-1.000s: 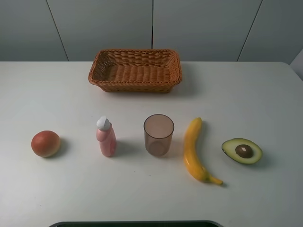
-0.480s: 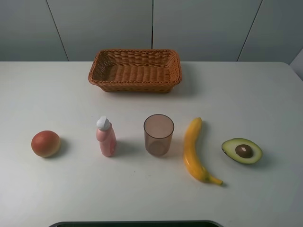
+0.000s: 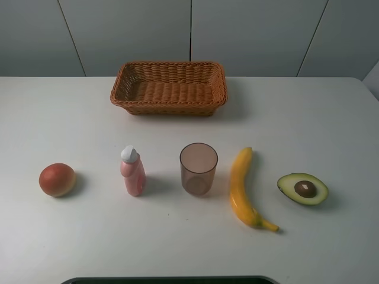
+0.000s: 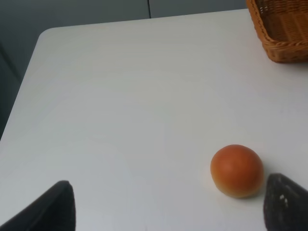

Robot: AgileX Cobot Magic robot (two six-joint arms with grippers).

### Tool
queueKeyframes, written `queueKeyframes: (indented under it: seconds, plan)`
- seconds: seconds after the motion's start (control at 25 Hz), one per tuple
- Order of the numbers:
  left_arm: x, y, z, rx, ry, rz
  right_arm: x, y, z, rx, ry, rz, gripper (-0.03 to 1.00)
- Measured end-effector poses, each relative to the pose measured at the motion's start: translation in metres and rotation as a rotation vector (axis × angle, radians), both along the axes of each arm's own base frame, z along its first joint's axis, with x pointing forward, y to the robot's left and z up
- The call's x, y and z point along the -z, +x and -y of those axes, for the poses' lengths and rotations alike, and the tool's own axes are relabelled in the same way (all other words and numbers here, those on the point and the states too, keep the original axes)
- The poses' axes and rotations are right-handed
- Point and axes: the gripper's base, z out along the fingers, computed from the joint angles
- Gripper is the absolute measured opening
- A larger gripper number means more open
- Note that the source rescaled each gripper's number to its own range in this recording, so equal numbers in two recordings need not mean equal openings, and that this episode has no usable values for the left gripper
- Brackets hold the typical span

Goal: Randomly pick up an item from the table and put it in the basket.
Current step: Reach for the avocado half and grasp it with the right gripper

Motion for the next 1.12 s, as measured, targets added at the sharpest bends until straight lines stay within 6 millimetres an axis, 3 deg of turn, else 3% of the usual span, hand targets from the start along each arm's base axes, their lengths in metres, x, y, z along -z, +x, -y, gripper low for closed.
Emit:
queueKeyframes:
  seconds: [0.2,0.36,0.68,0.88,1.12]
  plan:
    - [0.000,0.000,0.000,0.000,0.000,0.000,0.041,0.051,-0.010,-0.219,0.008,-0.236,1.00]
    - [0.000,0.000,0.000,0.000,0.000,0.000,0.083,0.069,-0.015,-0.311,0.055,-0.376,1.00]
    - [0.000,0.000,0.000,0.000,0.000,0.000,0.163,0.063,-0.015,-0.328,-0.015,-0.384,1.00]
    - [0.000,0.000,0.000,0.000,0.000,0.000,0.187,0.057,-0.025,-0.415,-0.134,-0.350,1.00]
    - [0.000,0.000,0.000,0.000,0.000,0.000,0.210,0.063,-0.027,-0.423,-0.139,-0.429,1.00]
